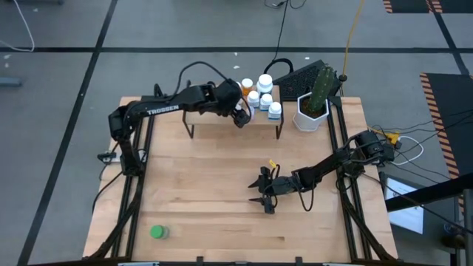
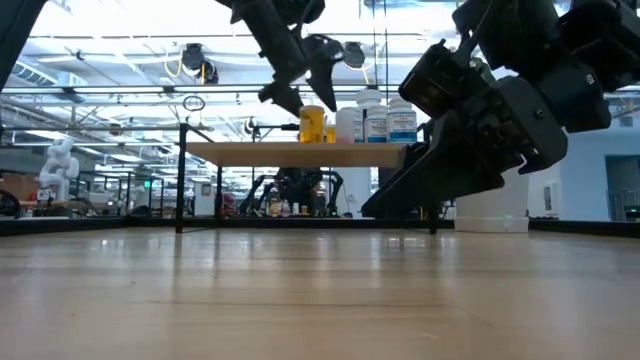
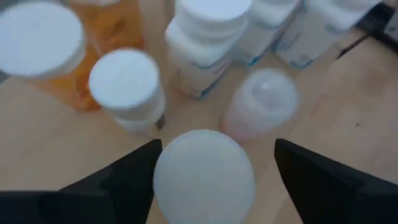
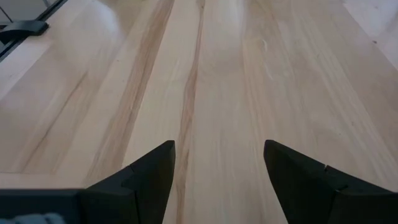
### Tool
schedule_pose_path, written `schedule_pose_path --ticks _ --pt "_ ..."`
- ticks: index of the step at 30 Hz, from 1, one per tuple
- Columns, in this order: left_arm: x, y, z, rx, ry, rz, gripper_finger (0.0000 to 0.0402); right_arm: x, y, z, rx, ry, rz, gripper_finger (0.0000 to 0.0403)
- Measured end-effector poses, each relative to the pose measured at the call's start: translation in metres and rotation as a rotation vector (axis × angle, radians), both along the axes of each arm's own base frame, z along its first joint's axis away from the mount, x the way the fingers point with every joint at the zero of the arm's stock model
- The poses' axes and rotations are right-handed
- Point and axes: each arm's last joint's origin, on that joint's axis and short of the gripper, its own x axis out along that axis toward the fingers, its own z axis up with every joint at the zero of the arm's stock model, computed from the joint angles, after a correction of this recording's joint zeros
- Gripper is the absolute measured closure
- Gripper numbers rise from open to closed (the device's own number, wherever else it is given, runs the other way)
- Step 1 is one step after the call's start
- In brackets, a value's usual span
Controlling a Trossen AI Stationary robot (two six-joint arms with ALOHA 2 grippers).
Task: Pick and place medicine bottles onto shelf by color
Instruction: Put the orange pill bottle on the shelf, then put the green pill bottle on the shelf
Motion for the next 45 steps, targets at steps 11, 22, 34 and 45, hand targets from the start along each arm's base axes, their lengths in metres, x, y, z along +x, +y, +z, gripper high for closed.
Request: schedule_pose_path --ticks 11,22,34,45 --pt "-0.058 -0.073 0.065 0.184 0.072 0.051 0.0073 -0.004 0.001 -0.006 -0.015 0.066 -0.003 0.0161" --pt "-0.116 -0.240 0.021 0.083 0.207 -0.046 0.0073 -0.008 0.017 -0.004 -0.009 0.037 0.023 0.0161" --pt "-0.203 -0.372 -0.033 -0.326 0.495 0.104 0.0073 -0.006 0.015 -0.002 0.009 0.022 0.008 0.0161" --pt "-0.232 -0.416 -0.067 -0.310 0.544 0.215 0.0073 -0.003 0.010 0.001 0.028 -0.014 -0.006 0.0161"
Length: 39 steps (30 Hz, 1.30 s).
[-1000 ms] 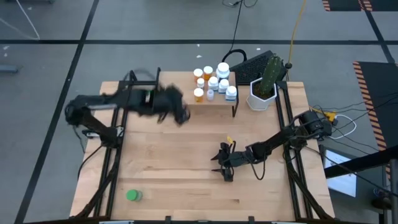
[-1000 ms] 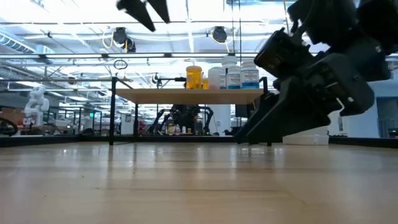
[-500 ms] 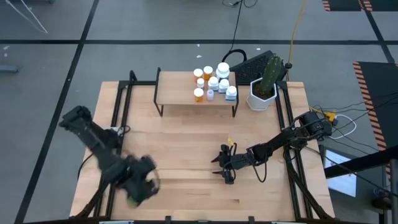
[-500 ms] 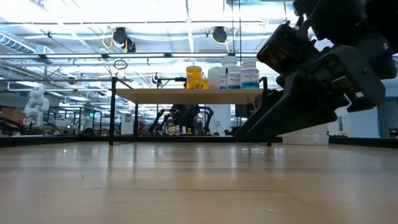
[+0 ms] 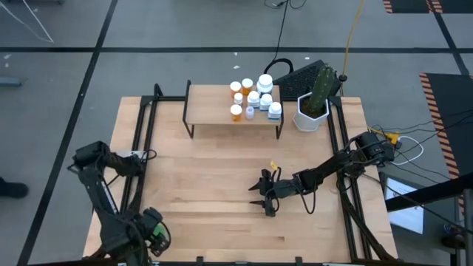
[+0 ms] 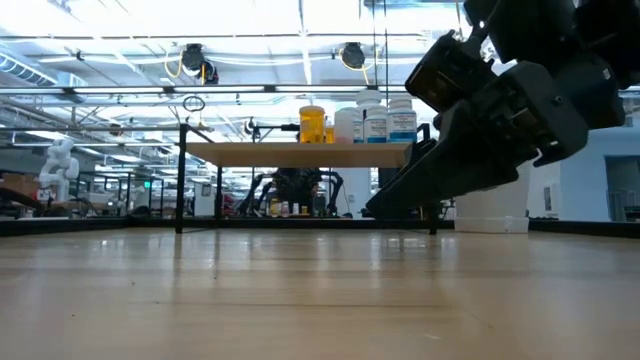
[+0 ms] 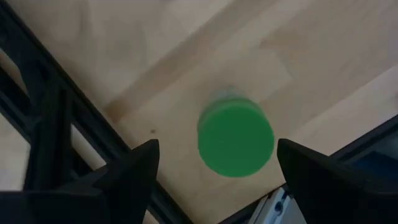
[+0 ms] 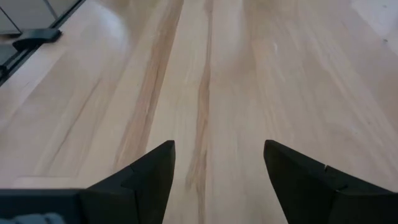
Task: Pick and place medicine bottles onto shelf by color
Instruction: Put the green pill bottle on the shelf
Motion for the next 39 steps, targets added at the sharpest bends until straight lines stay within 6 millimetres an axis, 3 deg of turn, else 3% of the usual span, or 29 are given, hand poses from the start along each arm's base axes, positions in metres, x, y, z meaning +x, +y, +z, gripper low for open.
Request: schedule_pose_path --ticks 5,15,27,32,36,39 --pt "0.000 -0.008 -0.011 0.022 0.005 -0.056 0.0073 0.000 0.000 -0.001 -0.007 0.009 0.002 0.0161" --pt "0.005 -0.008 -0.013 0.027 -0.013 -0.110 0.0076 -0.004 -0.001 -0.006 0.017 0.071 -0.022 0.0161" --pt "0.004 -0.011 -0.025 0.066 0.038 -0.114 0.0163 -0.005 0.001 -0.006 0.022 0.079 -0.018 0.0161" --pt "0.008 -0.013 -0.025 0.070 -0.031 -0.176 0.0200 -0.005 0.001 -0.006 0.015 0.076 -0.014 0.0161" --pt "0.016 -0.011 -0.025 0.069 -0.041 -0.219 0.0201 -0.004 0.001 -0.005 0.012 0.064 -0.008 0.0161" --pt "0.033 0.000 -0.025 0.135 -0.059 -0.326 0.0185 -0.003 0.002 -0.004 0.007 0.048 -0.001 0.0161"
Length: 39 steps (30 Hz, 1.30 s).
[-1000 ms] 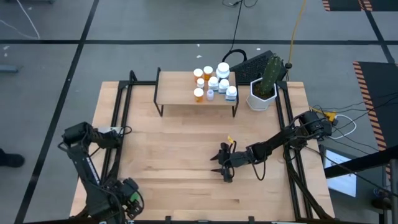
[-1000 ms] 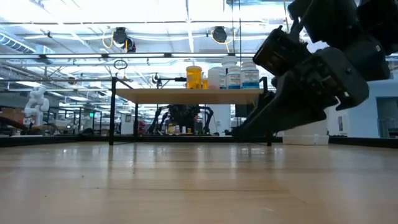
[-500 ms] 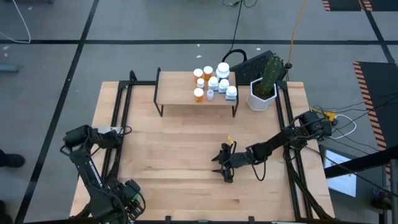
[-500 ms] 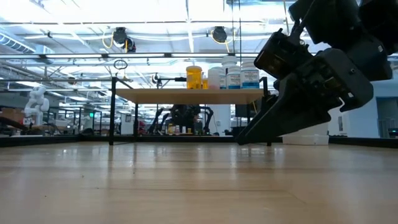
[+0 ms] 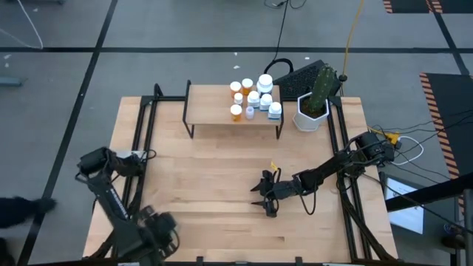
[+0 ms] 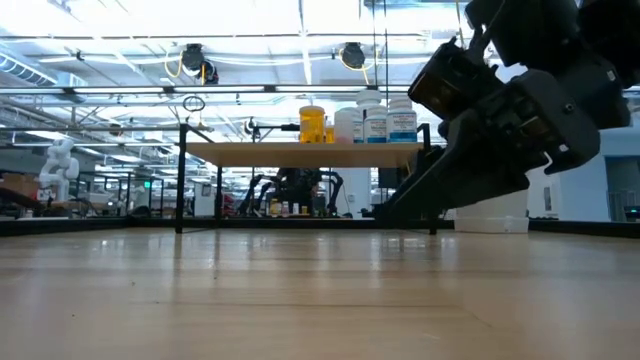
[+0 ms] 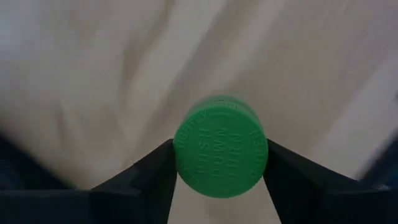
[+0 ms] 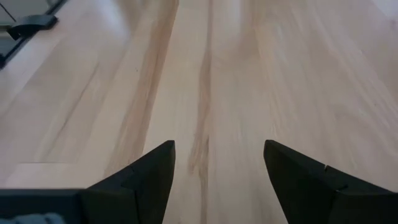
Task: Pick and place medicine bottles onto shelf by color
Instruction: Put the green pill bottle on the shelf
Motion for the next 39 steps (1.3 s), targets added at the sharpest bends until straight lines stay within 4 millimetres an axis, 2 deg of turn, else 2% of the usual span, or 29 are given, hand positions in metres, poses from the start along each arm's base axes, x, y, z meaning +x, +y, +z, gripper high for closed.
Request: schedule_pose_path --ticks 4,9,12,15,20,24,27,32,39 --pt "0.039 0.028 0.002 0.059 0.024 -0.174 0.0177 0.002 0.000 0.003 0.014 -0.037 0.037 0.0161" --pt "0.091 0.082 0.009 0.064 0.055 -0.296 0.0202 0.006 -0.003 0.007 0.047 -0.069 0.057 0.0161" --pt "0.114 0.120 0.014 0.073 0.076 -0.341 0.0202 0.006 -0.003 0.007 0.028 -0.071 0.067 0.0161" --pt "0.128 0.156 0.020 0.082 0.094 -0.360 0.0187 0.005 -0.003 0.006 0.019 -0.064 0.072 0.0161" --pt "0.139 0.203 0.046 0.092 0.060 -0.398 0.0187 0.004 -0.004 0.004 0.009 -0.040 0.072 0.0161" --pt "0.142 0.233 0.077 0.115 0.002 -0.428 0.0202 0.005 -0.006 0.003 -0.010 -0.037 0.075 0.0161" --pt "0.141 0.258 0.099 0.141 -0.027 -0.435 0.0199 0.005 -0.008 0.003 -0.014 -0.027 0.067 0.0161" --pt "0.141 0.315 0.123 0.210 -0.062 -0.417 0.0180 0.004 -0.010 0.000 -0.020 -0.002 0.061 0.0161" --pt "0.126 0.398 0.144 0.259 -0.127 -0.326 0.0198 0.004 -0.011 0.000 -0.023 0.001 0.057 0.0161"
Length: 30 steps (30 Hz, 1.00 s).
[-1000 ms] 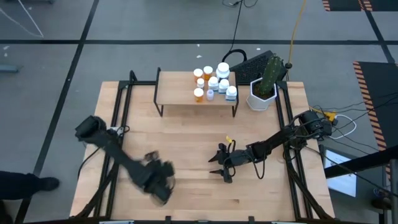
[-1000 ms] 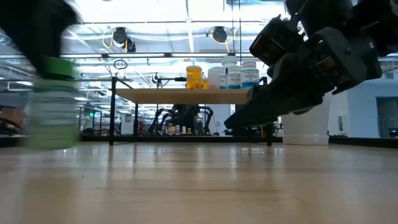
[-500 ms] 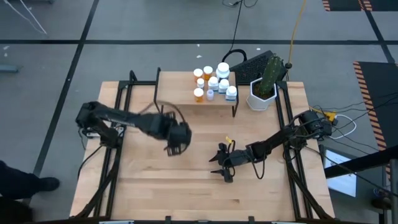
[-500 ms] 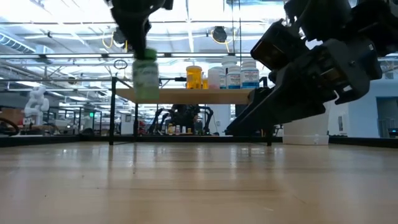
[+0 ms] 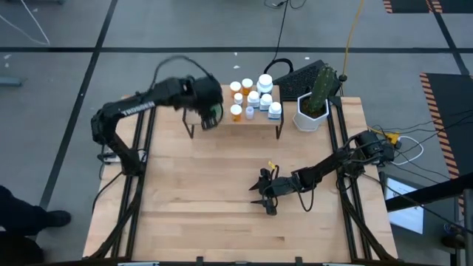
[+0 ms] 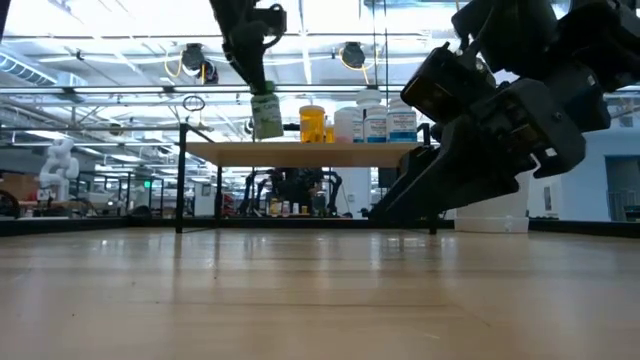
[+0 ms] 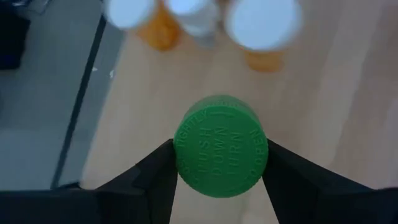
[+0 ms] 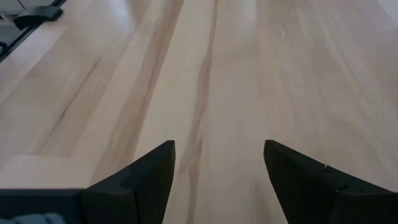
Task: Pick and place medicine bottles onto shelf by color
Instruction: Put the green pill bottle on the shelf
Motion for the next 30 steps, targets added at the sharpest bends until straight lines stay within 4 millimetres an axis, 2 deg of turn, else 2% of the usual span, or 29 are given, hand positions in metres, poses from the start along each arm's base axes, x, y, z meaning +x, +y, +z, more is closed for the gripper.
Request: schedule_pose_path --ticks 5,12,21,30 --pt "-0.011 0.042 0.003 -0.042 -0.110 0.007 0.0185 0.002 -0.006 0.000 -0.001 0.004 -0.022 0.0161" --pt "-0.016 0.074 -0.002 -0.042 -0.152 0.035 0.0183 0.003 -0.010 0.000 -0.002 0.005 -0.035 0.0161" --pt "-0.012 0.093 -0.012 -0.045 -0.171 0.046 0.0175 0.003 -0.012 0.000 -0.001 0.004 -0.042 0.0161" --pt "-0.011 0.097 -0.016 -0.059 -0.174 0.072 0.0163 0.003 -0.012 0.000 -0.002 0.003 -0.042 0.0161"
